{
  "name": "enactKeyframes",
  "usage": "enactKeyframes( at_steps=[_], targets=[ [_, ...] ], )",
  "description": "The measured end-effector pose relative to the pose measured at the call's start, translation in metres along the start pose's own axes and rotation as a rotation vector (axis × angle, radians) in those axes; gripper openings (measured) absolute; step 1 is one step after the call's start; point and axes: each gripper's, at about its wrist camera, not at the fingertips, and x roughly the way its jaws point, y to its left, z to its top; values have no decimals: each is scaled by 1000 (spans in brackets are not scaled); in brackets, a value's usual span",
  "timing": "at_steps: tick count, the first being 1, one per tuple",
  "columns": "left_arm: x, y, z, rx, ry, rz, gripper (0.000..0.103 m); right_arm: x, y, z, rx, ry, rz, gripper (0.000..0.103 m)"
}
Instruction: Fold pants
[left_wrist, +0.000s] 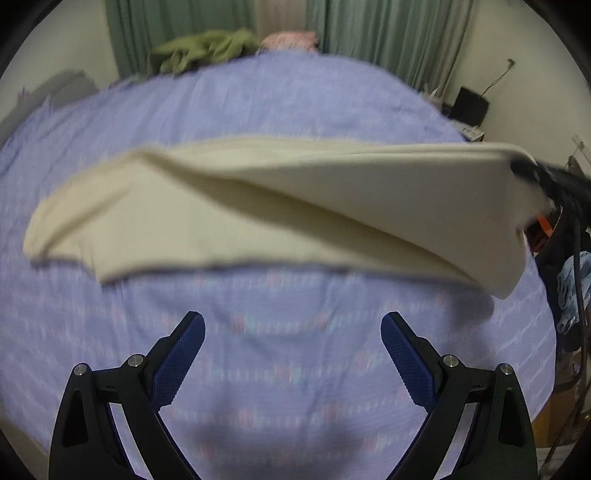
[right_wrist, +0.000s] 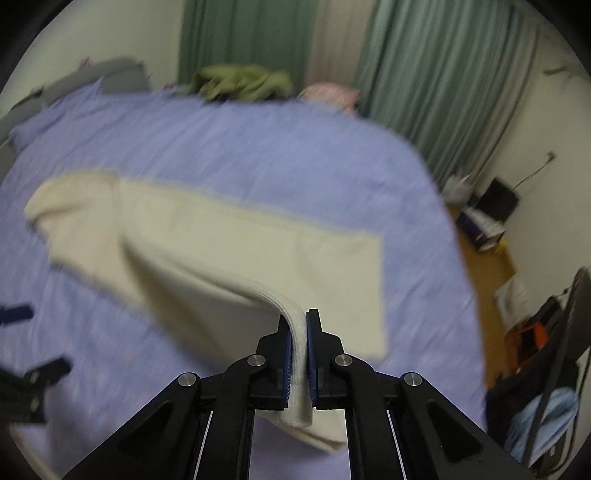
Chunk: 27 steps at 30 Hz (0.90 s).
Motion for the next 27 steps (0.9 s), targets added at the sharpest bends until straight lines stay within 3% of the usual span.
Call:
enactKeyframes(
  at_steps=[5,8,12,14,16,20,23,24,25,26,27],
  targets=[
    [20,-8,45,81,-72,2,98,45,-41,59,3,-29,-100,7],
    [40,-9,78,182,-119,-25,98,80,-58,71,9,4,-115,7],
    [83,-6,146,403,-181,-44,98,109,-66,66,11,32,-128,7],
    [102,-8,175,467,-157,-70,98,116,-70,58,30,37,-125,7],
    [128,-12,200,507,-71,-158,98,123,-74,54,49,41,-120,7],
    [180,-33,221,562,62,-222,94,138,-83,52,67,48,-109,7],
    [203,-37,225,500,105,-241,69,148,-88,53,66,53,-100,7],
    [211,-35,227,471,117,-249,52,151,-90,54,70,58,-96,7],
    [216,-34,227,461,124,-251,26,156,-92,54,81,68,-89,7],
    [219,-34,223,458,130,-254,14,161,-94,55,87,75,-82,7],
    [220,-35,221,461,126,-249,11,164,-95,55,88,79,-78,7]
  ],
)
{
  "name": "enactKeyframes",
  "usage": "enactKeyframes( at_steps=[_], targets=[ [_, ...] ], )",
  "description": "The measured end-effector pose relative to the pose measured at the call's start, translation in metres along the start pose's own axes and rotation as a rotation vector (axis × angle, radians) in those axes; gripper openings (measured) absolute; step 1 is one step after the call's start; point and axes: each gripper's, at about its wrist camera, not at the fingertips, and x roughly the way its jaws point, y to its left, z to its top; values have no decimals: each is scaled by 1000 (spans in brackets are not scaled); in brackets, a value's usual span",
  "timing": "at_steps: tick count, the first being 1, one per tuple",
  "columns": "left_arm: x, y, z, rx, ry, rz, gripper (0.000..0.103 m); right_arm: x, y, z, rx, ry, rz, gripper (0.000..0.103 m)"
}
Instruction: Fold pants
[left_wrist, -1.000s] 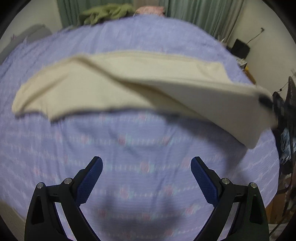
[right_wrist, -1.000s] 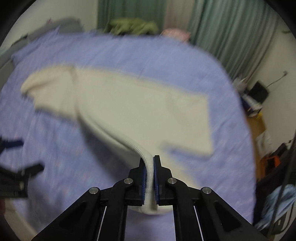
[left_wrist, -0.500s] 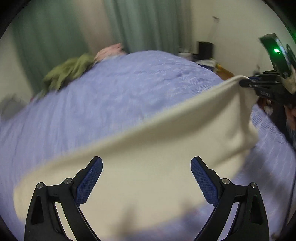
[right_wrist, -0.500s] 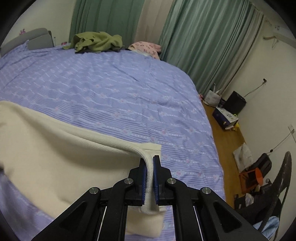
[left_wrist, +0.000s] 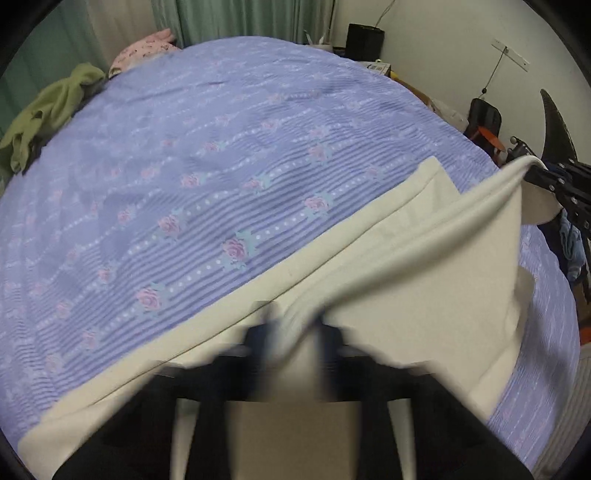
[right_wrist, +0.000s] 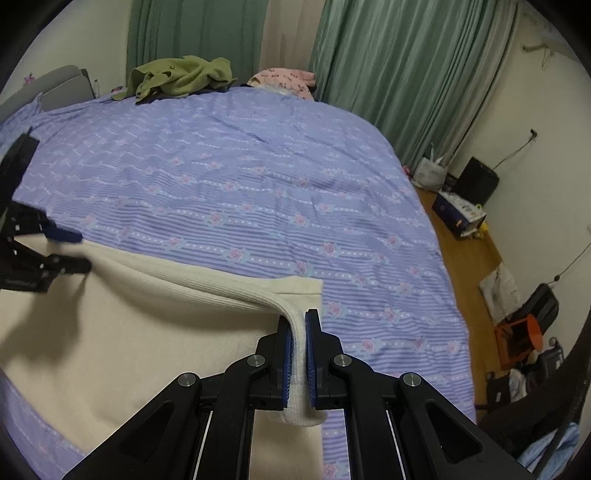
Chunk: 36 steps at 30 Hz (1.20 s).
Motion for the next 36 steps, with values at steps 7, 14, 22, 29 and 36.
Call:
enactKeyframes(
  at_steps=[7,14,22,29,36],
  targets=[
    [22,3,15,0,-21,160,15,56,0,24,-15,59,-24,7],
    [8,0,25,-95,-162,304,64,56,-34,18,108,-3,-147,66],
    [-64,-90,-22,18,-309,178,79,-31,-51,-67,168,-59,-3,66],
    [-43,-158,-65,93,-239,126,80,-25,-57,-156,399,42,140,66],
    [-24,-172,-70,34,-204,100,80,13,-57,-182,625,64,244,66]
  ],
)
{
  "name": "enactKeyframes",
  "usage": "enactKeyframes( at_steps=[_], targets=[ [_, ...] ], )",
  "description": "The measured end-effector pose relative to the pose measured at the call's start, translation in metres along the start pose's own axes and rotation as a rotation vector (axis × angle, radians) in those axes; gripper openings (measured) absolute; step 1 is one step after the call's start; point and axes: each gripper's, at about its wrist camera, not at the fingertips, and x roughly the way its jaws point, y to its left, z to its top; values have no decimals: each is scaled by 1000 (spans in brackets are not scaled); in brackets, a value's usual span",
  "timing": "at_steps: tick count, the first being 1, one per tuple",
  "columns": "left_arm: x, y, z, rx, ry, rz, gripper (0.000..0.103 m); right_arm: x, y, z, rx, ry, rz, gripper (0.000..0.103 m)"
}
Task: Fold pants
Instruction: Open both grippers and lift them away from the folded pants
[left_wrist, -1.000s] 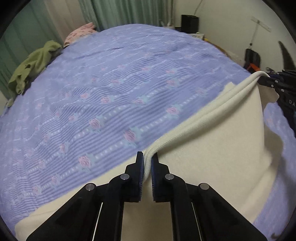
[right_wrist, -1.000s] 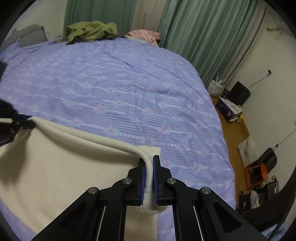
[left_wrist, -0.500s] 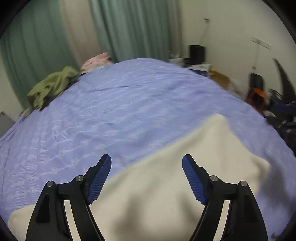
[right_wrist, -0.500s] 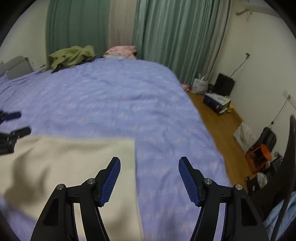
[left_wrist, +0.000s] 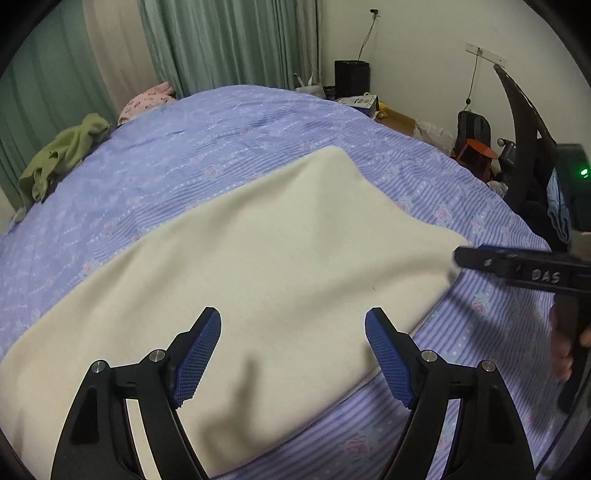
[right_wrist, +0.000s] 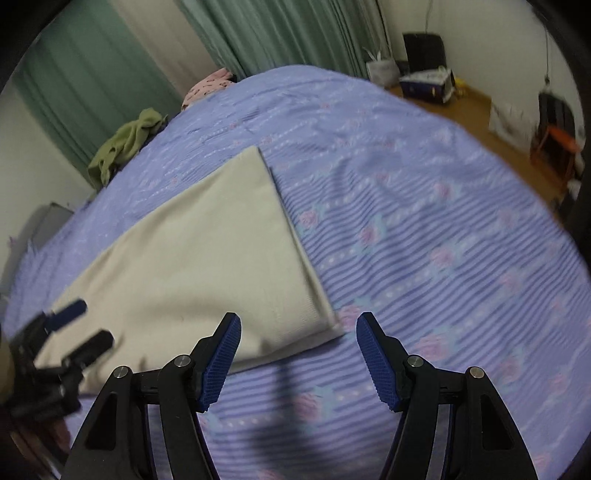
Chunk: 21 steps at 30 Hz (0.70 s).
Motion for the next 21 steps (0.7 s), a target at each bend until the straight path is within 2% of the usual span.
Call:
enactKeyframes(
  at_steps=[6,12,16,18,19,20,21],
  targets=[
    [4,2,6,-25,4,18,80,31,-16,-8,98,71,34,66],
    [5,1,9,-23,8,23,80,35,-16,-19,141,91,113,66],
    [8,0,9,-23,15,37,80,54,-10,-8,145,107,144,67],
    [8,1,9,-34,20,40,80,60,-14,0,198,98,180,67],
    [8,2,8,-46,26,38,80,61,-15,1,218,97,187,62],
    [7,3,7,-56,32,37,80,60,-19,3,253,89,186,41],
    [7,4,6,-65,37,34,80,57,-22,4,281,78,196,32]
  ],
)
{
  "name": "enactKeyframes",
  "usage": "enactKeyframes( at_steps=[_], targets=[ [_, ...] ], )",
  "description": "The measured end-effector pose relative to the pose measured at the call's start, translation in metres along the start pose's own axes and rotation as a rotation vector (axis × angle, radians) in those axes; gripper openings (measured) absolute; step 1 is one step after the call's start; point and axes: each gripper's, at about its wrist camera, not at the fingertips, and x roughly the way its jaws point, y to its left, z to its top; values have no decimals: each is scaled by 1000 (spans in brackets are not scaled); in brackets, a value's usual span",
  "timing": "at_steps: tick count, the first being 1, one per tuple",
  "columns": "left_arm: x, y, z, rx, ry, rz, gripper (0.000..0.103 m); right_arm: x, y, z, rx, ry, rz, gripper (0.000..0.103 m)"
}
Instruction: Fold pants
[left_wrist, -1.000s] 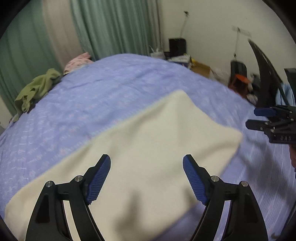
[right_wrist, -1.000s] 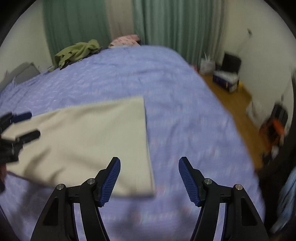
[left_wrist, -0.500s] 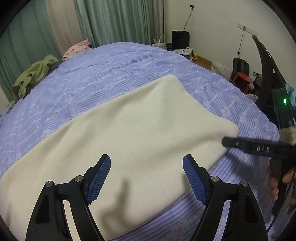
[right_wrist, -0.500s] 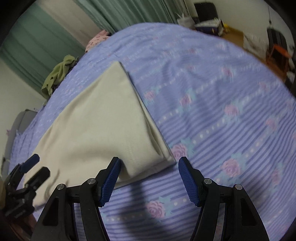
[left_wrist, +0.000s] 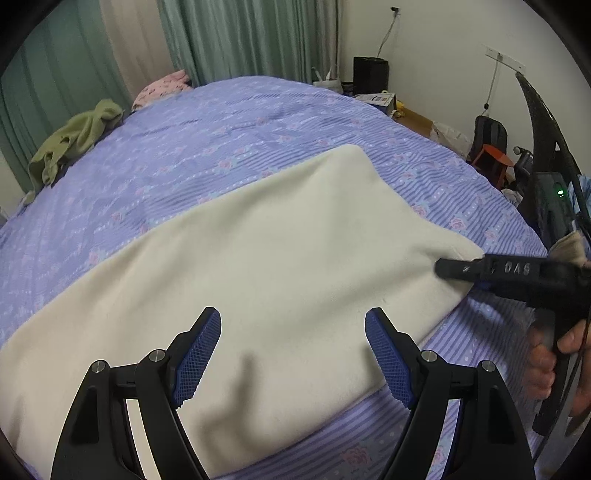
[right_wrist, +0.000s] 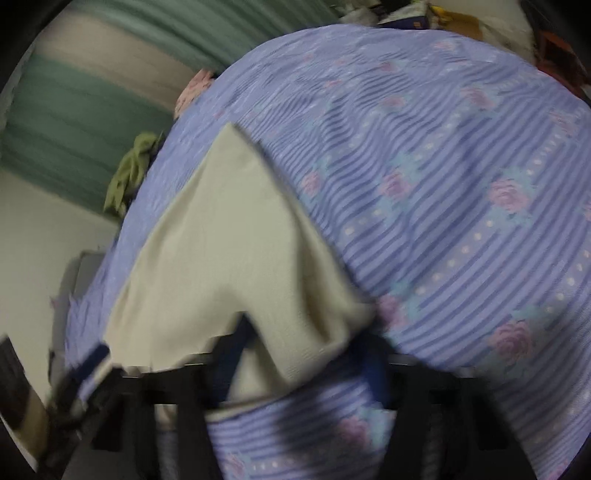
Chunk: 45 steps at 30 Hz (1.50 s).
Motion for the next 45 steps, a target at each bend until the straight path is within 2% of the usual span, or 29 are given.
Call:
enactKeyframes(
  at_steps=[1,3,7,9,12,13,15,16,17,19,20,24,26,30,37,41,45],
  targets=[
    [-1,1,-1,-8,5,-6,80,-2,-2,0,20,-1,24,25],
    [-6,1,-3,-28,14,-29,80,-16,3,-1,51,-35,56,21],
    [-17,-4,-7,-52,7,-56,80,-57,40,0,-77,-159,-42,18],
    [-19,-9,-10,-48,19,-44,80,-51,42,2,-102,-140,-105,18],
    [-26,-13,-14,-51,39,-27,80,-28,27,2,-76,-57,-175,19],
    [-29,-14,-14,-52,42,-24,80,-23,24,1,-71,-34,-192,23],
    [-41,-14,-17,-53,42,-12,80,-23,28,-2,-101,-16,-286,38],
    [-49,-13,-18,-54,39,-3,80,-29,31,-3,-123,-28,-323,45],
    [-58,-12,-20,-60,35,6,80,-42,44,-5,-186,-72,-411,47],
    [-79,-8,-22,-83,25,13,80,-65,56,-10,-263,-118,-487,55],
    [-92,-5,-23,-104,14,12,80,-82,68,-14,-306,-138,-491,58],
    [-154,6,-31,-181,-37,25,81,-143,107,-39,-474,-166,-459,59],
    [-188,10,-38,-205,-69,56,84,-177,139,-61,-584,-183,-424,71],
    [-262,22,-61,-263,-139,114,89,-230,183,-98,-724,-212,-312,80],
    [-364,55,-118,-388,-192,190,90,-274,247,-166,-880,-180,-171,81],
    [-402,79,-153,-441,-192,229,91,-291,284,-210,-937,-186,-104,81],
    [-427,109,-182,-505,-197,220,91,-298,319,-257,-990,-174,-55,81]
  ],
)
